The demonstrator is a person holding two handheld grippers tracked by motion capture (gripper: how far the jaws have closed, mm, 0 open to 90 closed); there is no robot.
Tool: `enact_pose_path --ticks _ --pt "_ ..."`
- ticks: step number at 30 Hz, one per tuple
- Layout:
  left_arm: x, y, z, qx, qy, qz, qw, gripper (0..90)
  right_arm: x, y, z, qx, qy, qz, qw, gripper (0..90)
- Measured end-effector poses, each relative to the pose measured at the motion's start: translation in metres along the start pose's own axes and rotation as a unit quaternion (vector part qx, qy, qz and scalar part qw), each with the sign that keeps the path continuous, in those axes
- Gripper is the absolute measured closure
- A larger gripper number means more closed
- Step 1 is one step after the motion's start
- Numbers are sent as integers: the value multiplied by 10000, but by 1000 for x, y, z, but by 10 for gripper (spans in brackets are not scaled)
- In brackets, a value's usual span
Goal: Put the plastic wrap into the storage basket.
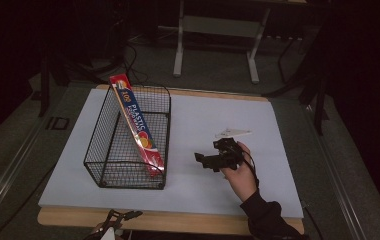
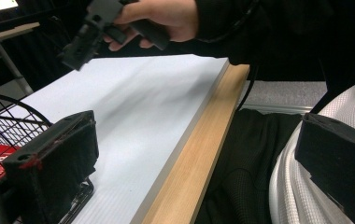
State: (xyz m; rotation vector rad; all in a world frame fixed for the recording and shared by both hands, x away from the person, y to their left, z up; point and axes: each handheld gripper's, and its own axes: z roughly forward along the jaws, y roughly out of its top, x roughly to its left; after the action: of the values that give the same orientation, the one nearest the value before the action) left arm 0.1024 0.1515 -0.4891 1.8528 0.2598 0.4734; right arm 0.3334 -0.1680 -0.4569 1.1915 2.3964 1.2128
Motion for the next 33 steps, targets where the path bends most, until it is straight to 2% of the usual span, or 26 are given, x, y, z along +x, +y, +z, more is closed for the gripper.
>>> enact_pose_path --ticks 5,6,8,14,17,20,26,30,33 --pt "0 0 1 3 5 -3 10000 1 -4 -14 -7 63 -1 -30 10000 139" --pt "0 0 1 8 5 0 10000 1 -6 -23 -12 46 -62 -18 10000 139" --pt "0 0 1 12 6 -3 10000 1 -8 -28 -15 51 -41 -41 10000 139" --pt "-1 0 1 25 6 10 10000 1 -14 -43 -30 9 -57 42 10000 138" --pt "-1 0 1 14 15 28 10000 1 -16 -52 -39 -136 -156 109 9997 139" --pt "-1 0 1 15 14 28 10000 0 -18 -58 -44 -106 -262 49 9996 139" --pt "-1 0 2 32 6 23 10000 1 -27 -71 -55 -133 -397 134 9990 137" --pt "-1 0 2 31 4 24 10000 1 -30 -79 -57 -149 -468 112 9987 137" --pt "-1 0 2 45 -7 24 10000 1 -34 -86 -58 -59 -535 82 9985 137"
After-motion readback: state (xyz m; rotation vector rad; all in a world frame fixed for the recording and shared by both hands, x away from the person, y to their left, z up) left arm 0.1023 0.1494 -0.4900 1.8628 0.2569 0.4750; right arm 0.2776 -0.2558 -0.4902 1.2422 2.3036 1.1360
